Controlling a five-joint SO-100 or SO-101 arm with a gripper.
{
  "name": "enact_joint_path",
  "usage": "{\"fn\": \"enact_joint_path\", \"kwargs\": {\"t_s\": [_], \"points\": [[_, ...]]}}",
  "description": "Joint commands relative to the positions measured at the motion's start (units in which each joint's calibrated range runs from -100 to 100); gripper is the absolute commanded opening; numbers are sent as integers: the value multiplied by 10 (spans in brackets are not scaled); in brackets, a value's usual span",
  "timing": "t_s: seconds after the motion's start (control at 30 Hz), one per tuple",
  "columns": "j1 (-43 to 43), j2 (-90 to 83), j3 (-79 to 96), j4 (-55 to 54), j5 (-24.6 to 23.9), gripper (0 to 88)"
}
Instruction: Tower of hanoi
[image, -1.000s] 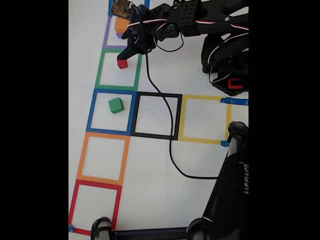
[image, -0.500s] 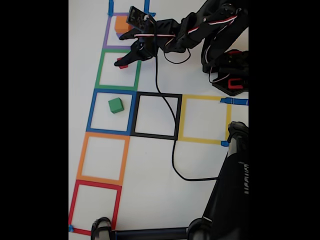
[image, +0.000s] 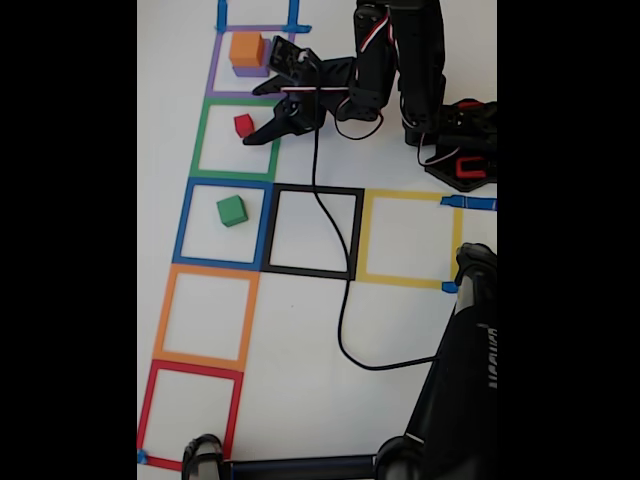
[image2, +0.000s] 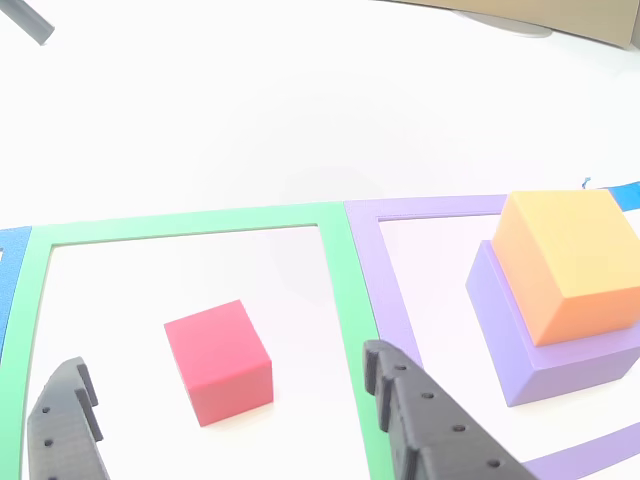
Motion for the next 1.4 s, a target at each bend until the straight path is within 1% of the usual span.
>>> {"fn": "enact_joint_path", "kwargs": {"t_s": [0.0,0.27,0.83,1.37], "points": [[5,52,-45,-48,4,310],[6,120,-109,-58,4,303],[-39,124,-87,-60,4,278],[-63,136,-94,-66,4,156]]}}
